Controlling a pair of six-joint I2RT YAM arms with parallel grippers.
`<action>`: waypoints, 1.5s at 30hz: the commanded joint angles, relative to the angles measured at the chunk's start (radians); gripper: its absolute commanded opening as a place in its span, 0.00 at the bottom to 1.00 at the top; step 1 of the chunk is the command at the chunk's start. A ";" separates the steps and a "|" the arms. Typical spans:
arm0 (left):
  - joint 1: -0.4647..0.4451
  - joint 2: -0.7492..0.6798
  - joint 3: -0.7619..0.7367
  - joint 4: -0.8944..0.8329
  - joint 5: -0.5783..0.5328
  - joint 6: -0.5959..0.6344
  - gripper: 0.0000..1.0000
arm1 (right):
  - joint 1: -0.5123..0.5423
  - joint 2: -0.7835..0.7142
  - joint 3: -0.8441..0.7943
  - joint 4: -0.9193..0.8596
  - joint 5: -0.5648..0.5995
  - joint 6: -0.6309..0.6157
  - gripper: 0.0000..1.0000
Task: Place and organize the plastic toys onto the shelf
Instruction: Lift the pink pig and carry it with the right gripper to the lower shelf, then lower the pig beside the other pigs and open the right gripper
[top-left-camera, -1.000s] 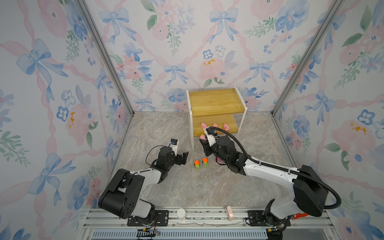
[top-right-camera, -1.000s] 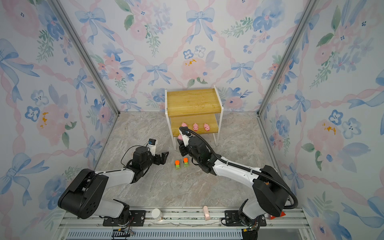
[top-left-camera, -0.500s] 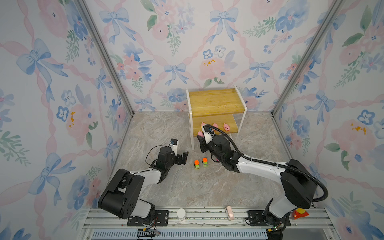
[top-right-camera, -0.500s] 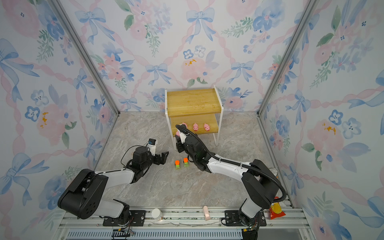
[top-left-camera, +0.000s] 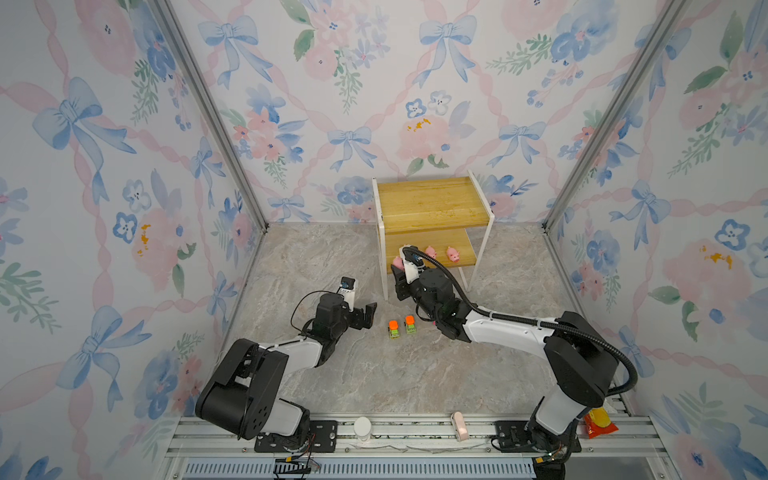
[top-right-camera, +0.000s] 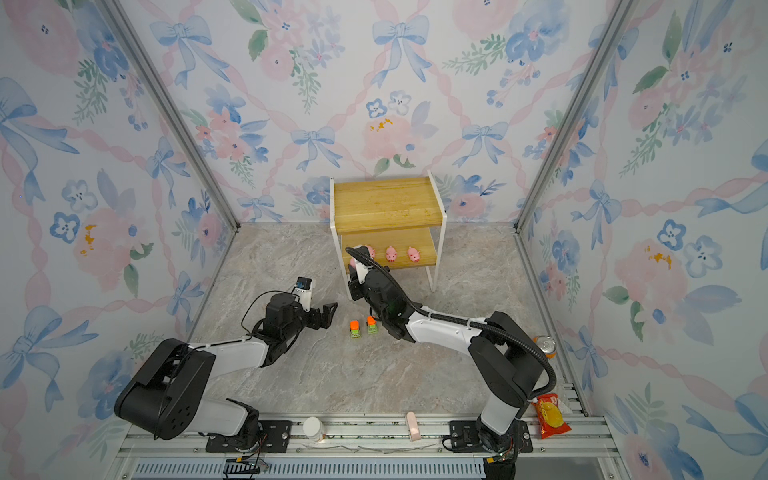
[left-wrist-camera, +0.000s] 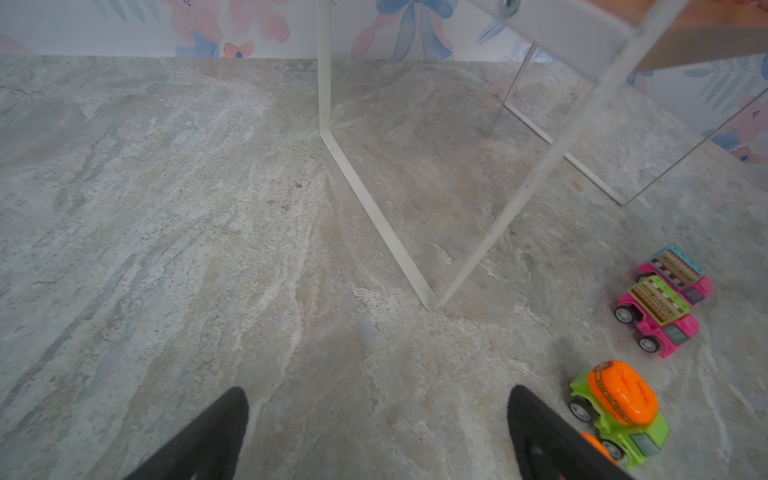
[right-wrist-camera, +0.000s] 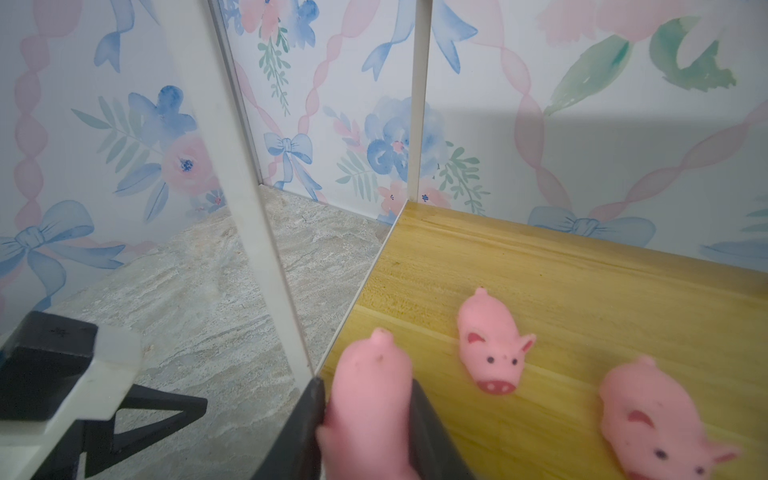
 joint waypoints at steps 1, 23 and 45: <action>-0.005 -0.013 0.009 -0.004 0.010 0.014 0.98 | 0.012 0.023 0.037 0.042 0.031 -0.009 0.33; -0.006 -0.001 0.015 -0.003 0.004 0.022 0.98 | 0.002 0.096 0.076 0.093 0.065 -0.012 0.34; -0.005 0.006 0.022 -0.003 -0.003 0.028 0.98 | -0.026 0.132 0.092 0.123 0.058 -0.003 0.37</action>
